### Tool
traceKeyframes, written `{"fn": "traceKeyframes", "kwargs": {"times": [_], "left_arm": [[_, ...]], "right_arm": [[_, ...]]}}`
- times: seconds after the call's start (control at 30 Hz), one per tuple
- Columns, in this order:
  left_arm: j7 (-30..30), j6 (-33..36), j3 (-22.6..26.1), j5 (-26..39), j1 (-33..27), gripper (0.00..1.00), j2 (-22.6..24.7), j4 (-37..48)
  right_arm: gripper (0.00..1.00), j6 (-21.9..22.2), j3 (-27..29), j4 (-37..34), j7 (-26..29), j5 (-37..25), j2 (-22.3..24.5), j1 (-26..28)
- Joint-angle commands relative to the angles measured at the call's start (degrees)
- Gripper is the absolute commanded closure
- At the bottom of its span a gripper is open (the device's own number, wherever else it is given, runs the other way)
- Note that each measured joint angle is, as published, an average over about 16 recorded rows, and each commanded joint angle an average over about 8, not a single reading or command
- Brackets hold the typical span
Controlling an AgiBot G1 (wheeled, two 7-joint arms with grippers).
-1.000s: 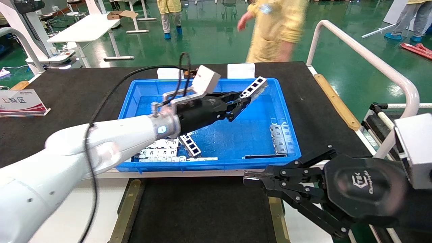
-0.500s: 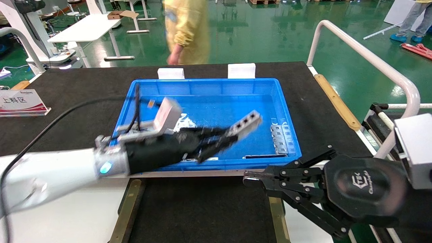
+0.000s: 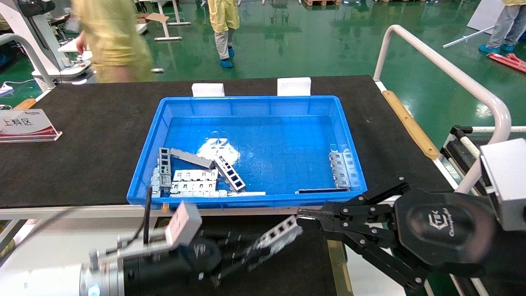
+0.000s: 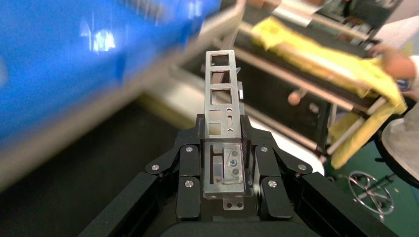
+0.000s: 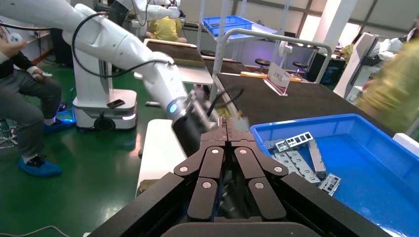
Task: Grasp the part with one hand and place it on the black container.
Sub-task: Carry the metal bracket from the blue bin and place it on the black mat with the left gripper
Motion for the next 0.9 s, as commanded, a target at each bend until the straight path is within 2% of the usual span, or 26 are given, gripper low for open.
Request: {"fn": "traceKeyframes", "kwargs": {"times": [0.03,0.3,0.63,0.9], "left_arm": [[-0.3,-1.8,0.7,0.2,2.1,1.00,-1.0,-1.3],[-1.6,-11.8,1.3,-2.2,8.8,1.00,3.9,0.9],[-2.4,-26.9,-2.3,-7.4,14.9,1.00,13.1,2.8],[-2.3,-37.5,-5.6,-9.3,17.9,1.00,18.1,1.6]], "right_arm": [[1.00,0.0,0.0,0.0,0.0,0.0,0.0,0.0],[1.00,0.0,0.0,0.0,0.0,0.0,0.0,0.0],[1.00,0.0,-0.1,0.0,0.0,0.0,0.0,0.0],[1.00,0.0,-0.1,0.0,0.0,0.1,0.0,0.0]]}}
